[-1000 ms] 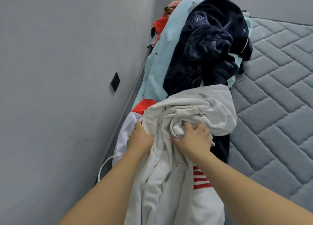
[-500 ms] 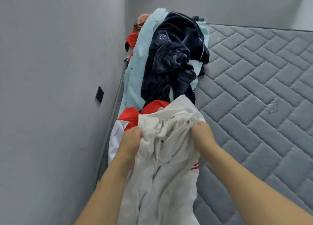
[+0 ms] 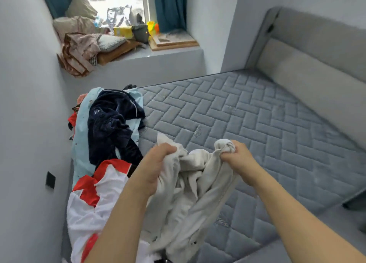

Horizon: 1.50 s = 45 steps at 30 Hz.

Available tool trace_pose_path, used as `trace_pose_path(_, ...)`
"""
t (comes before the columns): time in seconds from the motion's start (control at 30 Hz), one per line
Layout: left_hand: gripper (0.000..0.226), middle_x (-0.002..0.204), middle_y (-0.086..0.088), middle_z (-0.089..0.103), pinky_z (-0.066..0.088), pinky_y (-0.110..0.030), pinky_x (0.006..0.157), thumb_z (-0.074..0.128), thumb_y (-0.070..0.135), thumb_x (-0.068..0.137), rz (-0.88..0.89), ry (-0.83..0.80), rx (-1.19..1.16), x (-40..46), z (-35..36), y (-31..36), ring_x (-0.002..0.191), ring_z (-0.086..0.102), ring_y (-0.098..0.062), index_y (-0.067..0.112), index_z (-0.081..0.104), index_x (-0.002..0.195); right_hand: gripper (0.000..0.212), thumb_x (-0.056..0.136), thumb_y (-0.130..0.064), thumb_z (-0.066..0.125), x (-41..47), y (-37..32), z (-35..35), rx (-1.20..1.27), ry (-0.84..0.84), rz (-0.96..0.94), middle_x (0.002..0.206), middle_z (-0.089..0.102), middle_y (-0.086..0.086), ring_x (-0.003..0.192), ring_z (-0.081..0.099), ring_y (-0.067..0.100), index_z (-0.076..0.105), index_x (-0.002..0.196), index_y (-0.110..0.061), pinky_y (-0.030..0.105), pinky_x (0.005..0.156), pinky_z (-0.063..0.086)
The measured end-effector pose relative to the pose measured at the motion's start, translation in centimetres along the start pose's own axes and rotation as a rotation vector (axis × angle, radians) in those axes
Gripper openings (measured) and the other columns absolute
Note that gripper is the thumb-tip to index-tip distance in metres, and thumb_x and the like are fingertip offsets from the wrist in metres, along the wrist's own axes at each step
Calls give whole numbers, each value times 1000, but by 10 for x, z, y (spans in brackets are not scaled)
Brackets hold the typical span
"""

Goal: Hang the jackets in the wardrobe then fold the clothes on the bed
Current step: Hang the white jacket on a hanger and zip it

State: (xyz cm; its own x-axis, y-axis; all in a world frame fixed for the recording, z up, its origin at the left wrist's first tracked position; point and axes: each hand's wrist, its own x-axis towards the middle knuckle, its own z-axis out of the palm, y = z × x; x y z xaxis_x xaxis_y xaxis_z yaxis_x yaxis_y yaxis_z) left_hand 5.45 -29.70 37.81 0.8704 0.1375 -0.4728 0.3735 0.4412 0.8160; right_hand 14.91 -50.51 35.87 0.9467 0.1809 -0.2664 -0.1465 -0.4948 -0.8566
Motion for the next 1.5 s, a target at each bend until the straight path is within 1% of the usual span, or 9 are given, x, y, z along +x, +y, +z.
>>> trace_pose_path(0.2, 32, 76, -11, 62, 52, -24, 69, 50, 23, 73, 11, -440, -163, -52, 217, 9, 69, 60, -18, -1, 69, 82, 29, 85, -4, 56, -77, 58, -195, 256, 282, 70, 99, 67, 4, 89, 65, 22, 63, 103, -26, 39, 76, 54)
trace_pose_path(0.37, 40, 93, -11, 56, 45, -16, 77, 51, 25, 76, 62, -631, -135, -75, 355, 6, 80, 56, -13, -1, 66, 103, 34, 77, 5, 54, -145, 109, -337, 417, 510, 197, 80, 66, 8, 68, 63, 22, 64, 105, -10, 23, 51, 48)
trace_pose_path(0.57, 39, 73, -13, 68, 56, -31, 57, 44, 25, 90, 39, -771, 14, -91, 513, -25, 64, 69, -24, 3, 73, 75, 45, 68, 11, 57, -211, 158, -450, 627, 777, 339, 106, 63, 29, 92, 66, 43, 56, 113, 5, 63, 81, 52)
trace_pose_path(0.67, 28, 65, -9, 62, 52, -33, 52, 45, 23, 84, -56, -813, 102, -100, 584, -55, 54, 63, -24, 6, 64, 73, 35, 68, 12, 58, -236, 186, -494, 659, 961, 328, 101, 66, 26, 93, 67, 40, 60, 103, 7, 52, 87, 54)
trace_pose_path(0.8, 26, 62, -7, 58, 50, -27, 53, 46, 22, 80, -152, -968, 209, -98, 664, -96, 51, 59, -22, 9, 63, 65, 11, 82, -8, 59, -278, 211, -552, 389, 1235, 264, 73, 67, 13, 72, 66, 31, 63, 72, -7, 36, 67, 52)
trace_pose_path(0.97, 27, 61, -10, 62, 53, -28, 53, 53, 20, 75, -299, -1291, 390, -98, 754, -146, 52, 62, -23, 8, 68, 57, 16, 87, -19, 55, -344, 241, -626, 194, 1433, 284, 99, 68, 11, 94, 64, 31, 59, 99, -10, 44, 90, 50)
trace_pose_path(1.17, 24, 74, -15, 65, 53, -33, 68, 69, 31, 72, -441, -1609, 714, -114, 857, -225, 66, 64, -29, 7, 68, 72, 14, 90, -15, 56, -435, 268, -679, 213, 1739, 392, 91, 60, 4, 84, 57, 22, 56, 104, -16, 33, 75, 43)
trace_pose_path(1.37, 61, 100, -11, 74, 57, -33, 73, 84, 45, 63, -157, -1951, 1066, -194, 933, -329, 87, 72, -25, 10, 65, 110, 39, 82, 17, 48, -518, 287, -695, 668, 1911, 22, 82, 60, 9, 81, 65, 24, 47, 111, -9, 33, 70, 55)
trace_pose_path(1.5, 101, 124, 11, 64, 50, -37, 99, 90, 63, 46, 130, -2181, 1314, -258, 960, -388, 110, 64, -15, 36, 44, 132, 37, 73, 24, 33, -559, 299, -716, 767, 1987, -224, 64, 59, 5, 64, 63, 22, 47, 77, -11, 34, 65, 56)
